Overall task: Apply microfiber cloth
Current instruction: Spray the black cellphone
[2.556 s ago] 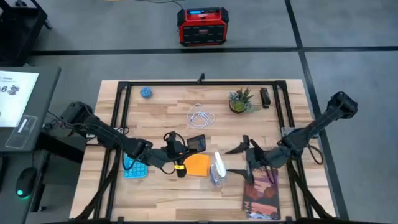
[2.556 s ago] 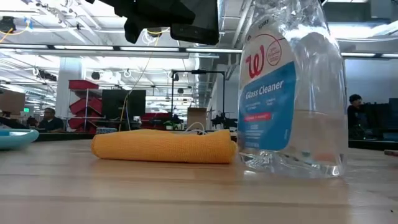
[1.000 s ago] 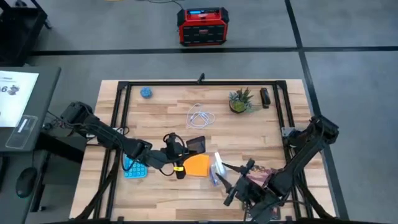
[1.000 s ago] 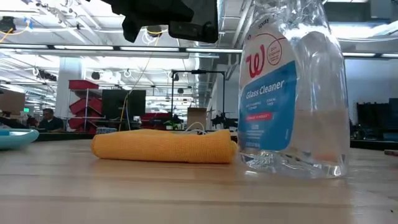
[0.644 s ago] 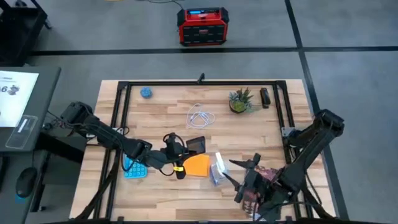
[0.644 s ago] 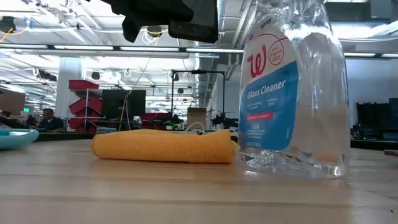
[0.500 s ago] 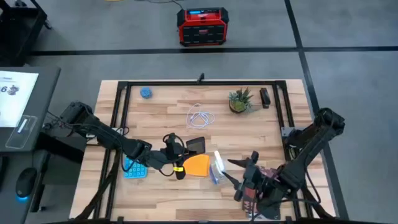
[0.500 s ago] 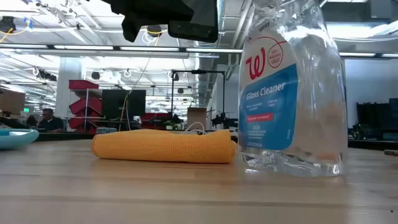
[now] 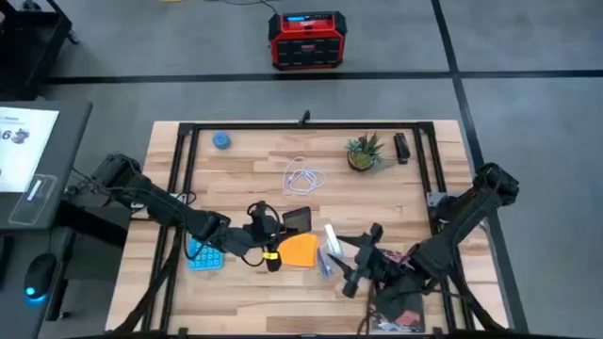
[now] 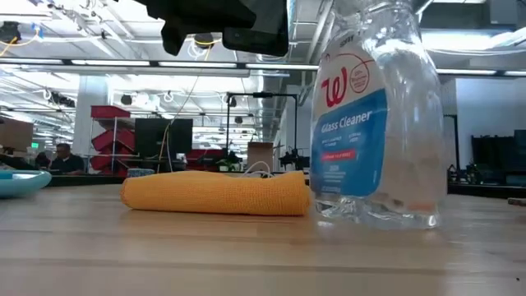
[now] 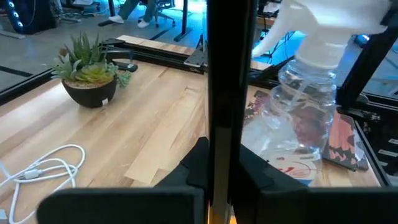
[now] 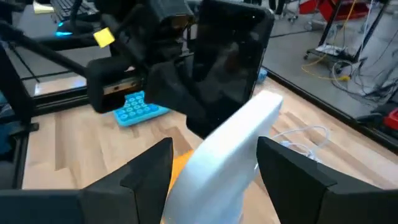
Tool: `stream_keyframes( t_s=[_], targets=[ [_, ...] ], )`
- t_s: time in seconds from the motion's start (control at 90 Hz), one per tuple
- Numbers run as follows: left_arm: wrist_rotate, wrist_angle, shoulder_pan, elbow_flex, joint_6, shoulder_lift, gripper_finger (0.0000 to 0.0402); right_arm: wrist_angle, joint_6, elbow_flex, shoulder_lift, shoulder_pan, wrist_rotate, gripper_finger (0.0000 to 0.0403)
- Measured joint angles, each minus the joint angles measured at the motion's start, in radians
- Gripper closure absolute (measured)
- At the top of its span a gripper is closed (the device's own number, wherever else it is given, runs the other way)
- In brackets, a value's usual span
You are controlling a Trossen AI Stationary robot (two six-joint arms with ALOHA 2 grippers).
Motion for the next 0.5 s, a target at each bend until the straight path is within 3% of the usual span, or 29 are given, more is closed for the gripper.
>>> stream_keyframes(
  t_s=[0.144,0.389,0.5],
  targets=[
    [0.000,-0.003,0.000,0.000,0.000,0.000,0.0386,-0.010,0.000,0.000,0.000,-0.008,0.000,0.0228],
    [0.000,-0.005,-0.003,0.000,0.000,0.000,0.0386,-0.015,-0.007,0.001,-0.001,0.008,0.000,0.0360],
    [0.000,-0.005,-0.004,0.000,0.000,0.000,0.0386,-0.015,-0.023,0.001,-0.001,0.033,0.004,0.0366]
  ],
)
